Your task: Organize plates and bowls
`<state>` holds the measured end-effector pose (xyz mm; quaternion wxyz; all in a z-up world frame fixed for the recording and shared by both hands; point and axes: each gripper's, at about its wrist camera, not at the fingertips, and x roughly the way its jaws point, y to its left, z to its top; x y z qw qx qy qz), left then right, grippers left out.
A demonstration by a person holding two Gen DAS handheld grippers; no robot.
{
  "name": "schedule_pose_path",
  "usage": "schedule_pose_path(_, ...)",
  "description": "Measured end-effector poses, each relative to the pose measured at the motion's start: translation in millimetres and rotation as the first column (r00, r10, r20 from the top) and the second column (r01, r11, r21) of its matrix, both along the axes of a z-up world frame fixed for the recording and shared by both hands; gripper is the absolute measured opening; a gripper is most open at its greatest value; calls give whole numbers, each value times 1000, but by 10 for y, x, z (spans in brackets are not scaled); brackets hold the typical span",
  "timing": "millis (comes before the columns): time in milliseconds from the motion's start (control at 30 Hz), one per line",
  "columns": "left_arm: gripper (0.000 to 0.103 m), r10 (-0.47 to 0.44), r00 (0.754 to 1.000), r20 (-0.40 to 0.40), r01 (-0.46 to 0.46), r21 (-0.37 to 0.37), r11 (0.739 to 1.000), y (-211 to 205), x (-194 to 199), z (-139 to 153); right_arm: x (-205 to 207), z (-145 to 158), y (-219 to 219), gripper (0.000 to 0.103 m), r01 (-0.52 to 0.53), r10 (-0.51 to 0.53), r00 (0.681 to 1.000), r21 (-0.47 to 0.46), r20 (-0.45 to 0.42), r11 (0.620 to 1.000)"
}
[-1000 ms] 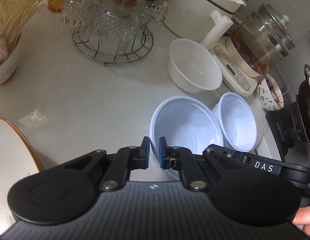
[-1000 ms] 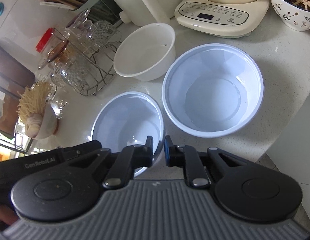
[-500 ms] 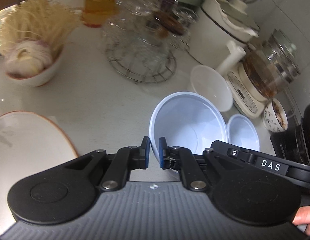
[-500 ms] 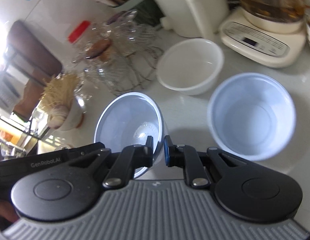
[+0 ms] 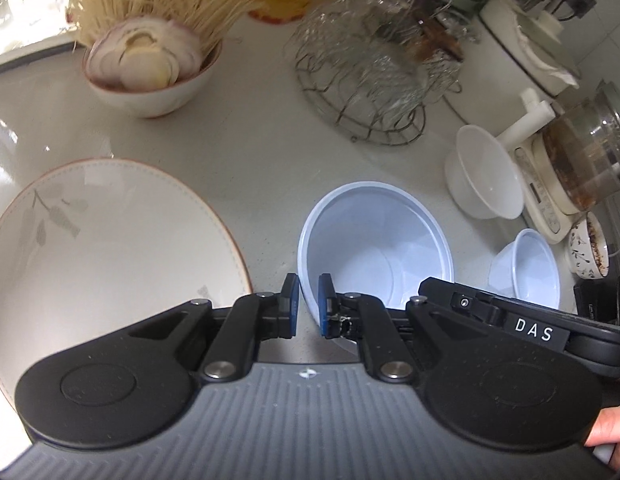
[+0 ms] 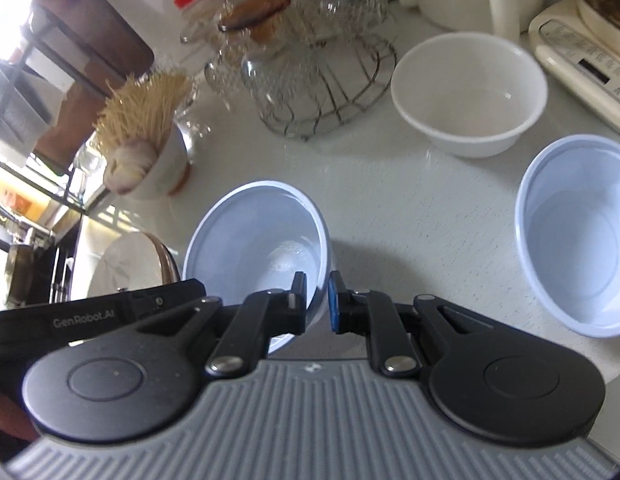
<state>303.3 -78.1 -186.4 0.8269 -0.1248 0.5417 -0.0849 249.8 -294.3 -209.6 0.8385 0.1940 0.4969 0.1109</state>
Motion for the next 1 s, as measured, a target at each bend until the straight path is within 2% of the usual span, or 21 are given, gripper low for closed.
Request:
schedule_pose_path(167,12,-4,1000,-22,4,19,1000,-20,42,-64,42,-67,25,14,-17,17,1000,-5,-26,1000)
schedule_pose_path(533,13,-17,999,-27,18,28,999,-61,120,-57,59,-43,12,16,-27,27,1000,-7,-11,1000)
schedule_pose_path(733,37,-24,1000,13,23,37,999,-75,71,71,-23,76,18,19,-31,32,999,-30,30,999)
schedule_pose_path(767,42,-23,999,25,22,34,999,-71,56,92,-38,98,13,23,-27,28,999,-34,39,999)
schedule_pose_path(800,45,-22,999,30,20,37,999,-68,47,112,-56,120,0,31,-17,19,999,-38,48,999)
schedule_pose_path(867,46,-28,999,41,26,45,999,-75,22,155,-95,162,-14,42,0,3,998,-42,68,999)
schedule_pose_path(1000,46,-49,996,69,45,64,997,-94,-53,275,-156,253,-41,42,29,-23,994,-53,111,998)
